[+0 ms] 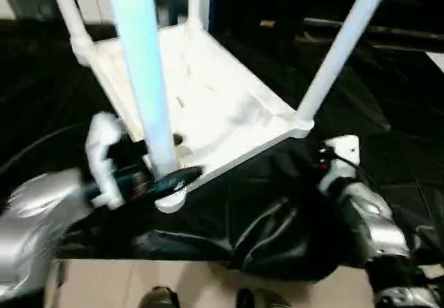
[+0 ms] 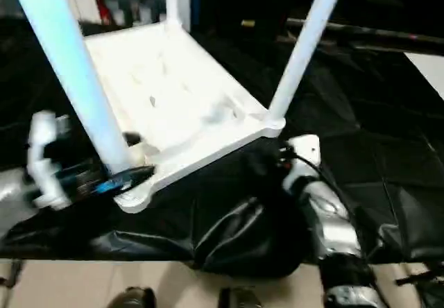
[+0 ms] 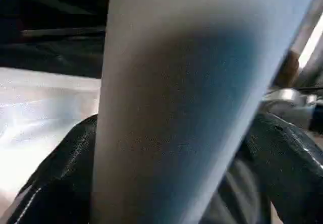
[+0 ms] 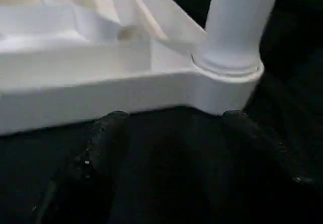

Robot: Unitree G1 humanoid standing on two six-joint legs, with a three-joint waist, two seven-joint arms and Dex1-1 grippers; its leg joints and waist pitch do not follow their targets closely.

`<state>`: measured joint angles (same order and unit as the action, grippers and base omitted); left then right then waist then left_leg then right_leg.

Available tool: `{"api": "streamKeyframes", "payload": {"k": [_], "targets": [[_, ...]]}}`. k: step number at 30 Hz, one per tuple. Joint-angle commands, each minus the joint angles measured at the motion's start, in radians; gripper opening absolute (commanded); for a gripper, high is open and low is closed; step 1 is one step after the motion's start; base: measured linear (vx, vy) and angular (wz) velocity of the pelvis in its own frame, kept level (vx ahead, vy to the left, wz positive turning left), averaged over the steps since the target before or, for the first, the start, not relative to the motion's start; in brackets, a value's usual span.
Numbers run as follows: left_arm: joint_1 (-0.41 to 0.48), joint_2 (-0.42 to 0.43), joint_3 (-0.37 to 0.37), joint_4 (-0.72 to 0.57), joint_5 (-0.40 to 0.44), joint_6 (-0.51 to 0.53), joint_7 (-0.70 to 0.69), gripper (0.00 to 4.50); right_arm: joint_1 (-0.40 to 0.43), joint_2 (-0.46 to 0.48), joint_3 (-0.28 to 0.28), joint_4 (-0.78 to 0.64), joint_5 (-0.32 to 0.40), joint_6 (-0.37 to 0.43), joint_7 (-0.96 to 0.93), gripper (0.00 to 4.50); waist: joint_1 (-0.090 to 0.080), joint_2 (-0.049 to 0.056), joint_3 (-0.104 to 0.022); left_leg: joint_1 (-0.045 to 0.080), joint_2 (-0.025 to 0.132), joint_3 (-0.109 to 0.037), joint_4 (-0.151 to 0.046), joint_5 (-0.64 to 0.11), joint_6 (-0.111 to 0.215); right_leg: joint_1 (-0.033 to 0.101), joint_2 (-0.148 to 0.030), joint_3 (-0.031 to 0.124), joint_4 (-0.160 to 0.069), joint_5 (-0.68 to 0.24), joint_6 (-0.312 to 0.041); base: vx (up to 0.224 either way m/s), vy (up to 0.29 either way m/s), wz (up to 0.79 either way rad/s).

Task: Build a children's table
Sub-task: Rotate table base

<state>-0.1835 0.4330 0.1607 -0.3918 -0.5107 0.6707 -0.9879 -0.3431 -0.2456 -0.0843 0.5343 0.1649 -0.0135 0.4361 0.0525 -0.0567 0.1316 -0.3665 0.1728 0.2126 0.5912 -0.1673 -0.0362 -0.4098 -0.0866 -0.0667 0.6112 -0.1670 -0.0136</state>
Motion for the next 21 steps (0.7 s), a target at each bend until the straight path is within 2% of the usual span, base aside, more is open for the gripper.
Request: {"api": "streamKeyframes", "payload": {"k": [1, 2, 4, 6, 7, 8, 9, 10, 11, 12, 13, 14, 15, 16, 17, 20, 21], "targets": [[-0.043, -0.019, -0.07, 0.002, -0.012, -0.003, -0.02, 4.45, -0.025, 0.013, 0.03, 0.05, -0.029, 0.006, -0.009, 3.2, -0.001, 0.018, -0.082, 0.025, 0.053, -0.038, -0.076, -0.353, -0.038, 0.03, -0.061, 0.057, -0.093, -0.435, -0.154, 0.0, 0.0, 0.0], [-0.05, -0.021, -0.079, 0.003, -0.017, -0.002, -0.024, 4.45, -0.034, 0.017, 0.033, 0.059, -0.029, 0.003, -0.007, 3.2, -0.001, 0.018, -0.081, 0.026, 0.053, -0.038, -0.075, -0.354, -0.036, 0.028, -0.062, 0.058, -0.094, -0.429, -0.158, 0.0, 0.0, 0.0], [-0.069, -0.023, -0.11, 0.006, -0.031, -0.001, -0.04, 4.45, -0.075, 0.029, 0.043, 0.094, -0.033, -0.002, 0.002, 3.2, -0.004, 0.01, -0.081, 0.018, 0.054, -0.04, -0.077, -0.34, -0.028, 0.033, -0.06, 0.057, -0.088, -0.397, -0.169, 0.0, 0.0, 0.0], [-0.091, -0.04, -0.148, 0.009, -0.044, 0.0, -0.045, 4.45, -0.144, 0.041, 0.053, 0.155, -0.043, -0.002, 0.014, 3.2, -0.009, 0.01, -0.082, 0.014, 0.054, -0.039, -0.075, -0.304, -0.018, 0.035, -0.059, 0.057, -0.079, -0.353, -0.186, 0.0, 0.0, 0.0], [-0.097, -0.046, -0.159, 0.01, -0.044, -0.002, -0.044, 4.45, -0.164, 0.044, 0.054, 0.174, -0.045, -0.004, 0.016, 3.2, -0.011, 0.005, -0.082, 0.015, 0.055, -0.036, -0.072, -0.282, -0.011, 0.035, -0.06, 0.058, -0.075, -0.333, -0.193, 0.0, 0.0, 0.0], [-0.102, -0.053, -0.169, 0.009, -0.049, -0.001, -0.046, 4.45, -0.186, 0.049, 0.057, 0.198, -0.048, -0.003, 0.022, 3.2, -0.012, 0.007, -0.081, 0.012, 0.054, -0.036, -0.072, -0.268, -0.01, 0.037, -0.058, 0.058, -0.074, -0.319, -0.197, 0.0, 0.0, 0.0], [-0.108, -0.062, -0.178, 0.006, -0.055, 0.003, -0.046, 4.45, -0.206, 0.053, 0.062, 0.218, -0.052, -0.007, 0.026, 3.2, -0.015, -0.002, -0.082, 0.007, 0.054, -0.035, -0.07, -0.239, -0.001, 0.04, -0.059, 0.058, -0.069, -0.283, -0.201, 0.0, 0.0, 0.0], [-0.112, -0.07, -0.189, 0.001, -0.059, 0.006, -0.045, 4.45, -0.22, 0.057, 0.069, 0.231, -0.056, -0.01, 0.033, 3.2, -0.019, -0.007, -0.086, 0.006, 0.052, -0.032, -0.067, -0.202, 0.011, 0.043, -0.057, 0.058, -0.065, -0.234, -0.208, 0.0, 0.0, 0.0], [-0.116, -0.076, -0.198, -0.002, -0.062, 0.007, -0.043, 4.45, -0.229, 0.059, 0.072, 0.242, -0.059, -0.014, 0.038, 3.2, -0.019, -0.007, -0.089, 0.003, 0.052, -0.03, -0.064, -0.162, 0.028, 0.045, -0.056, 0.058, -0.058, -0.179, -0.219, 0.0, 0.0, 0.0], [-0.116, -0.076, -0.198, -0.002, -0.062, 0.007, -0.043, 4.45, -0.229, 0.059, 0.072, 0.242, -0.059, -0.014, 0.038, 3.2, -0.019, -0.007, -0.089, 0.003, 0.052, -0.03, -0.064, -0.162, 0.028, 0.045, -0.056, 0.058, -0.058, -0.179, -0.219, 0.0, 0.0, 0.0], [-0.12, -0.087, -0.213, -0.01, -0.07, 0.012, -0.041, 4.45, -0.24, 0.066, 0.079, 0.252, -0.062, -0.016, 0.045, 3.2, -0.021, -0.015, -0.089, -0.001, 0.053, -0.029, -0.061, -0.121, 0.057, 0.046, -0.056, 0.058, -0.05, -0.124, -0.234, 0.0, 0.0, 0.0], [-0.129, -0.107, -0.24, -0.019, -0.076, 0.012, -0.036, 4.45, -0.256, 0.075, 0.091, 0.269, -0.068, -0.025, 0.056, 3.2, -0.023, -0.023, -0.09, -0.002, 0.052, -0.026, -0.06, -0.114, 0.067, 0.046, -0.056, 0.058, -0.051, -0.121, -0.237, 0.0, 0.0, 0.0], [-0.132, -0.112, -0.247, -0.021, -0.077, 0.012, -0.035, 4.45, -0.26, 0.077, 0.095, 0.274, -0.07, -0.027, 0.059, 3.2, -0.022, -0.015, -0.089, -0.002, 0.053, -0.027, -0.058, -0.11, 0.073, 0.046, -0.059, 0.058, -0.052, -0.126, -0.243, 0.0, 0.0, 0.0], [-0.137, -0.121, -0.263, -0.023, -0.078, 0.009, -0.032, 4.45, -0.269, 0.08, 0.1, 0.287, -0.071, -0.032, 0.067, 3.2, -0.024, -0.025, -0.09, -0.002, 0.054, -0.025, -0.057, -0.108, 0.076, 0.045, -0.057, 0.058, -0.052, -0.128, -0.242, 0.0, 0.0, 0.0], [-0.152, -0.145, -0.298, -0.018, -0.069, -0.001, -0.026, 4.45, -0.279, 0.088, 0.11, 0.3, -0.076, -0.039, 0.075, 3.2, -0.023, -0.024, -0.087, -0.001, 0.056, -0.026, -0.058, -0.116, 0.073, 0.041, -0.056, 0.057, -0.052, -0.15, -0.237, 0.0, 0.0, 0.0], [-0.178, -0.181, -0.34, 0.003, -0.047, -0.023, -0.014, 4.45, -0.295, 0.099, 0.116, 0.328, -0.088, -0.053, 0.085, 3.2, -0.025, -0.027, -0.086, 0.001, 0.058, -0.027, -0.058, -0.149, 0.049, 0.04, -0.057, 0.057, -0.057, -0.191, -0.227, 0.0, 0.0, 0.0], [-0.201, -0.207, -0.365, 0.038, -0.018, -0.055, -0.004, 4.45, -0.307, 0.107, 0.121, 0.352, -0.1, -0.068, 0.092, 3.2, -0.028, -0.023, -0.087, 0.0, 0.059, -0.029, -0.059, -0.156, 0.04, 0.041, -0.058, 0.056, -0.058, -0.194, -0.227, 0.0, 0.0, 0.0]]}}
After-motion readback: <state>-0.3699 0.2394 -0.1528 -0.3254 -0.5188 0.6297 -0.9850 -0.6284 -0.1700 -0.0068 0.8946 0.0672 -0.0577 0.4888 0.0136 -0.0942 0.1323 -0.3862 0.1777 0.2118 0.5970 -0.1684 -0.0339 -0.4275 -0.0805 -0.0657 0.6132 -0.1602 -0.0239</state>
